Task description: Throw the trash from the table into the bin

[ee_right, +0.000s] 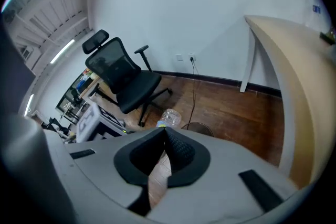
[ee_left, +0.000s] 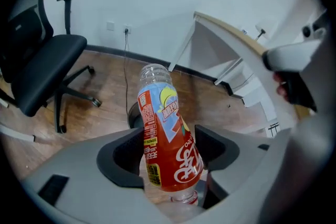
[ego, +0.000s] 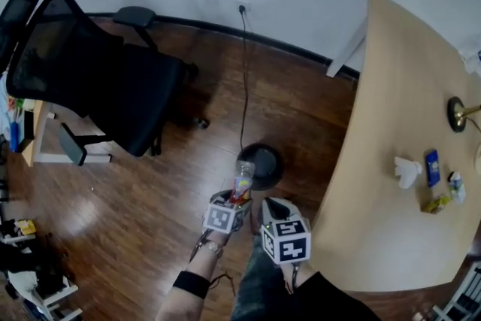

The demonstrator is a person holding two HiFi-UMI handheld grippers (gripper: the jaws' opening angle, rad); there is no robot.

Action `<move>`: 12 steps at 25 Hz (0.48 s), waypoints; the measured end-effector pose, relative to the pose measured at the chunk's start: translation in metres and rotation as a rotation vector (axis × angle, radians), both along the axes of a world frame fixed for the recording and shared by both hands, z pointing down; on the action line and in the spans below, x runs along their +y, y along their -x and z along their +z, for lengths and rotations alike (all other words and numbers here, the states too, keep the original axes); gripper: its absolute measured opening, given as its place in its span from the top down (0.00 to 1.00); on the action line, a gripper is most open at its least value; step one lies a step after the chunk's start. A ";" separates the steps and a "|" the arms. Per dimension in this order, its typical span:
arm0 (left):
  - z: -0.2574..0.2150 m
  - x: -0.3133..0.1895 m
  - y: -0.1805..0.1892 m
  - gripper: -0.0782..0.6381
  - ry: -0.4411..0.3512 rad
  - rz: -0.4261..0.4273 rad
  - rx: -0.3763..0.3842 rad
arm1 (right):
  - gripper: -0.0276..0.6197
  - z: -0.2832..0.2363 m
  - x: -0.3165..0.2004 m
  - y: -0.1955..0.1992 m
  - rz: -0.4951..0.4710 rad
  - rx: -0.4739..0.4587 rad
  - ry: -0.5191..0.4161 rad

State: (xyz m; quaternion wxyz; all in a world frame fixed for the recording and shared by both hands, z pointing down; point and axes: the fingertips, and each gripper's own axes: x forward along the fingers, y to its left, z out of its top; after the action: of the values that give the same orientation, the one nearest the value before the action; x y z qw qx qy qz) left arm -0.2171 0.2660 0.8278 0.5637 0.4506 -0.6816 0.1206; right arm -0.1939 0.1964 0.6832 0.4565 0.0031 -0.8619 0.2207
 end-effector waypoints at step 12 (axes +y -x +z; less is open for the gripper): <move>0.180 -0.031 0.015 0.45 0.139 0.081 0.123 | 0.95 0.073 -0.024 0.011 0.160 0.087 0.026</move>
State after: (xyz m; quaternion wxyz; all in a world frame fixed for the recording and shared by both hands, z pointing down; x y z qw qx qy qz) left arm -0.2318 0.2348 1.0080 0.6290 0.4441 -0.6170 0.1625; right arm -0.2052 0.1729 0.7563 0.4743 0.0755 -0.8353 0.2675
